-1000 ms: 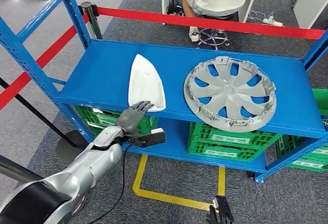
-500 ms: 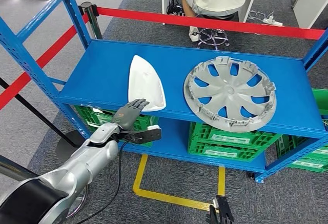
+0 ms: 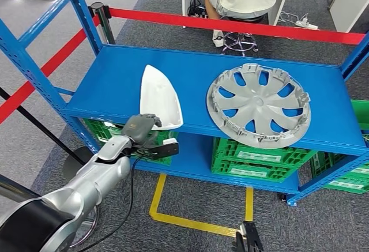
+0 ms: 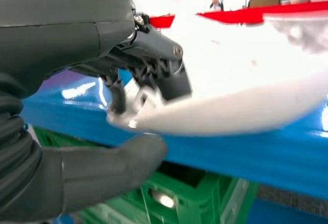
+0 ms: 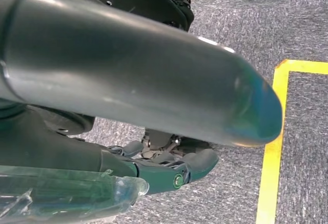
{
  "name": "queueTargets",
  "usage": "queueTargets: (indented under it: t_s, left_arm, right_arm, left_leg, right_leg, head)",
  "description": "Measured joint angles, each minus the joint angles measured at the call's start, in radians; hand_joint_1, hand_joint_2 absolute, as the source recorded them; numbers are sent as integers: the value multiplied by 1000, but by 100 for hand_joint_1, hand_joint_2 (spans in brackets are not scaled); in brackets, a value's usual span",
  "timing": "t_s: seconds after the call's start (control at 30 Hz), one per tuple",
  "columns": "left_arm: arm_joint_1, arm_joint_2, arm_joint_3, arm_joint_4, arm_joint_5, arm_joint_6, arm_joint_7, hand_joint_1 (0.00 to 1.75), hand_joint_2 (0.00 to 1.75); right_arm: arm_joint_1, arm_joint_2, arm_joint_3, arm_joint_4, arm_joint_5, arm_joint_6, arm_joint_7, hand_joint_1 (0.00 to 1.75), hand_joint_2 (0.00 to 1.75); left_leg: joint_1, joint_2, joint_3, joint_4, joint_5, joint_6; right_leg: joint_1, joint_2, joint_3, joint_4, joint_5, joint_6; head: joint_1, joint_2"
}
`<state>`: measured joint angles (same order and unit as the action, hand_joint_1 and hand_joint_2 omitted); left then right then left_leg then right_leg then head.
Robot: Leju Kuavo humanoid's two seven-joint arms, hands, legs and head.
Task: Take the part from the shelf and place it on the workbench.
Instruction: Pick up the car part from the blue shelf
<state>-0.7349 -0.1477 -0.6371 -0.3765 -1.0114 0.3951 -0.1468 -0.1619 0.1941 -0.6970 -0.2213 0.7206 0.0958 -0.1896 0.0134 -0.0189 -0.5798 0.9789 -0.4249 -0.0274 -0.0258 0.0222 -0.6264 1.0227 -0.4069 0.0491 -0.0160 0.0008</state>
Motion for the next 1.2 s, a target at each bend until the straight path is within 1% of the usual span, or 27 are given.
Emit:
queueTargets:
  t_s: [0.3, 0.8, 1.03, 1.2]
  left_arm:
    - [-29, 5, 0, 0, -30, 35, -8, 169, 175]
    - [-33, 13, 0, 0, -36, 40, -8, 169, 175]
    - [-39, 18, -1, -1, -96, 101, -5, 169, 175]
    - [-74, 32, -14, -20, -178, 152, 0, 169, 175]
  right_arm:
    - [0, 0, 16, 0, -5, 1, 0, 0, 0]
    - [-1, 0, 29, 0, -6, 1, -1, 0, 0]
    - [-1, 0, 31, 0, -16, 1, -1, 0, 0]
    - [-1, -1, 37, 0, -26, 0, -1, 0, 0]
  left_leg:
    - [0, 0, 1, 0, 0, 0]
    - [0, 0, 2, 0, 0, 0]
    - [0, 0, 2, 0, 0, 0]
    - [0, 0, 2, 0, 0, 0]
  right_leg:
    - [0, 0, 1, 0, 0, 0]
    - [0, 0, 2, 0, 0, 0]
    - [0, 0, 2, 0, 0, 0]
    - [0, 0, 1, 0, 0, 0]
  head:
    - [0, 0]
    - [0, 0]
    - [0, 0]
    - [0, 0]
